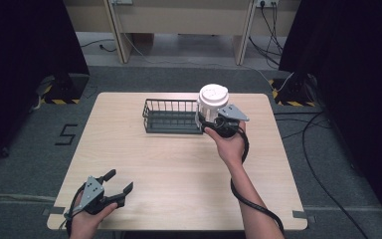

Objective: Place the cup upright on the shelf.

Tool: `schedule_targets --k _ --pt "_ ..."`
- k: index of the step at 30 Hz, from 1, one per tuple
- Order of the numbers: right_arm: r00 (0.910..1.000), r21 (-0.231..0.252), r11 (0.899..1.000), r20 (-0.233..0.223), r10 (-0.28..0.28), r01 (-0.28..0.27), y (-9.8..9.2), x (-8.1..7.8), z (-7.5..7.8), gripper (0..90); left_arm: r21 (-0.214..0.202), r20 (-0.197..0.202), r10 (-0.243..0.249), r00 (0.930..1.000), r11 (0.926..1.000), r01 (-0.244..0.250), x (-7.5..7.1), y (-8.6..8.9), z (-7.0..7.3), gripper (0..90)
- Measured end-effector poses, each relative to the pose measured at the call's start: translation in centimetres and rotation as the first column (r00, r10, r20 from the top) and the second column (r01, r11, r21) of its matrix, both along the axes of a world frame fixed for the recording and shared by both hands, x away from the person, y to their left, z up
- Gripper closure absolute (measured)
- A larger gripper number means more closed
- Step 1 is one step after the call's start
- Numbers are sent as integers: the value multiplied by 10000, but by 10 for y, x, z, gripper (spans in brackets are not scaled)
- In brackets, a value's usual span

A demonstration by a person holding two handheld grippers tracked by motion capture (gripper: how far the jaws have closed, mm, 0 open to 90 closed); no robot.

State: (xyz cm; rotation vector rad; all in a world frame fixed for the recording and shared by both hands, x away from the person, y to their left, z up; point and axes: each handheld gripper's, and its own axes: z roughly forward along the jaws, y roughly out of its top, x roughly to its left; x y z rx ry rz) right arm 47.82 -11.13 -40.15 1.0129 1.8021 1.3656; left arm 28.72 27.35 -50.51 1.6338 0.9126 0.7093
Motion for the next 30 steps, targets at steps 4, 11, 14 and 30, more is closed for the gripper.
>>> schedule_targets --k 4,11,14,30 --pt "10000 7 10000 -15 0 0 2 3 1 185 0 3 -4 10000 10000 4 0 0 0 203" --pt "10000 -21 10000 6 24 -24 7 8 2 185 -8 8 -12 10000 10000 12 0 0 0 204" --pt "10000 -27 10000 40 24 -24 9 9 3 185 -16 9 -6 10000 10000 6 0 0 0 204" --pt "10000 -20 10000 -27 43 -43 19 21 6 185 -30 -1 8 10000 10000 -8 0 0 0 206"
